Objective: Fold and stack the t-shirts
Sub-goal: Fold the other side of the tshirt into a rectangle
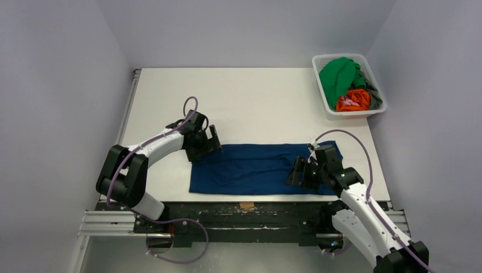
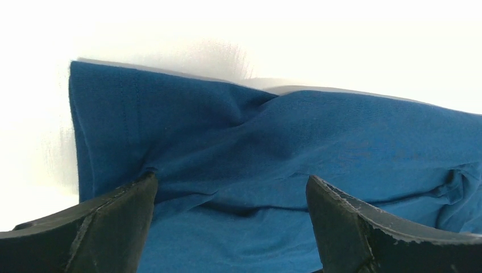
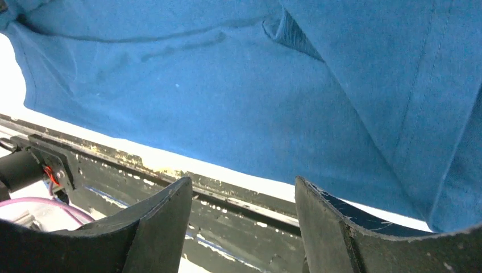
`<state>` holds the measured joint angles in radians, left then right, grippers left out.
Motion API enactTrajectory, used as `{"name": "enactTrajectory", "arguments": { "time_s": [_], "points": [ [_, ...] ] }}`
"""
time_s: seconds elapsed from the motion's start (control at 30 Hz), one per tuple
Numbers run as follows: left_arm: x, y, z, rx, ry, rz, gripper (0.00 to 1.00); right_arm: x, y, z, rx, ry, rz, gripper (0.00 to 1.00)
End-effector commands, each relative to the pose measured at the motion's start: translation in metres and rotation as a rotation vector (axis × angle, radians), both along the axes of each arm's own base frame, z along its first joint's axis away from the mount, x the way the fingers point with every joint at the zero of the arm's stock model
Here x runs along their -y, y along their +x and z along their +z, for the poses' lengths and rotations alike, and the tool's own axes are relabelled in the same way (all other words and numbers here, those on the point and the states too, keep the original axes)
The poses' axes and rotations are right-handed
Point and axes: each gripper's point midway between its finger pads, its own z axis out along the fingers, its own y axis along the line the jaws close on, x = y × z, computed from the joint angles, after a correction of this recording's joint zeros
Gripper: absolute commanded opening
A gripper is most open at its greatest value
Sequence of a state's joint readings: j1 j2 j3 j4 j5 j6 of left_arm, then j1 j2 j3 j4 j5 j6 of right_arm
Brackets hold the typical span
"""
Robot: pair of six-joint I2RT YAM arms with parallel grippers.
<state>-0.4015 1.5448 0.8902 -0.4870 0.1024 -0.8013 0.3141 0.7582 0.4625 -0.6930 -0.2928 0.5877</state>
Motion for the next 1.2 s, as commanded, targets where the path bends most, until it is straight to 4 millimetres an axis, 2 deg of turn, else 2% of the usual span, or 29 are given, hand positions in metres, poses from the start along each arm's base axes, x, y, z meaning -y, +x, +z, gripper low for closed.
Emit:
{"name": "enactTrajectory", "arguments": {
  "time_s": [0.0, 0.1, 0.17, 0.23, 0.3, 0.37, 0.47, 0.53, 0.63, 0.77, 0.93, 1.07, 1.17],
  "points": [
    [-0.004, 0.004, 0.01, 0.034, 0.014, 0.016, 1.0, 0.008, -0.011, 0.019, 0.026, -0.034, 0.004, 0.66],
    [-0.004, 0.004, 0.012, 0.041, 0.011, 0.018, 1.0, 0.022, 0.016, 0.033, 0.104, -0.056, -0.202, 0.69],
    [-0.005, 0.003, 0.012, 0.041, 0.01, 0.015, 1.0, 0.038, 0.035, 0.036, 0.149, -0.135, -0.293, 0.71],
    [-0.006, 0.001, 0.011, 0.042, 0.015, 0.015, 1.0, 0.062, 0.055, 0.032, 0.18, -0.273, -0.37, 0.69],
    [-0.007, 0.0, 0.01, 0.039, 0.017, 0.015, 1.0, 0.078, 0.07, 0.024, 0.168, -0.365, -0.414, 0.67],
    [-0.006, 0.0, 0.009, 0.036, 0.014, 0.014, 1.0, 0.083, 0.089, 0.018, 0.151, -0.349, -0.449, 0.63],
    [-0.005, -0.001, 0.01, 0.037, 0.008, 0.006, 1.0, 0.075, 0.112, 0.009, 0.158, -0.271, -0.428, 0.57],
    [-0.007, -0.002, 0.011, 0.044, 0.015, 0.01, 1.0, 0.074, 0.115, 0.002, 0.125, -0.285, -0.408, 0.53],
    [-0.007, -0.002, 0.012, 0.048, 0.013, 0.011, 1.0, 0.083, 0.114, -0.01, 0.097, -0.336, -0.428, 0.5],
    [-0.007, -0.001, 0.013, 0.047, 0.014, 0.009, 1.0, 0.082, 0.107, -0.023, 0.062, -0.344, -0.419, 0.47],
    [-0.009, -0.001, 0.014, 0.05, 0.023, 0.009, 1.0, 0.09, 0.098, -0.03, 0.045, -0.386, -0.424, 0.44],
    [-0.008, 0.0, 0.017, 0.057, 0.019, 0.011, 1.0, 0.106, 0.09, -0.036, 0.014, -0.457, -0.49, 0.45],
    [-0.008, 0.0, 0.017, 0.056, 0.02, 0.01, 1.0, 0.095, 0.092, -0.043, 0.011, -0.408, -0.451, 0.42]
  ]
}}
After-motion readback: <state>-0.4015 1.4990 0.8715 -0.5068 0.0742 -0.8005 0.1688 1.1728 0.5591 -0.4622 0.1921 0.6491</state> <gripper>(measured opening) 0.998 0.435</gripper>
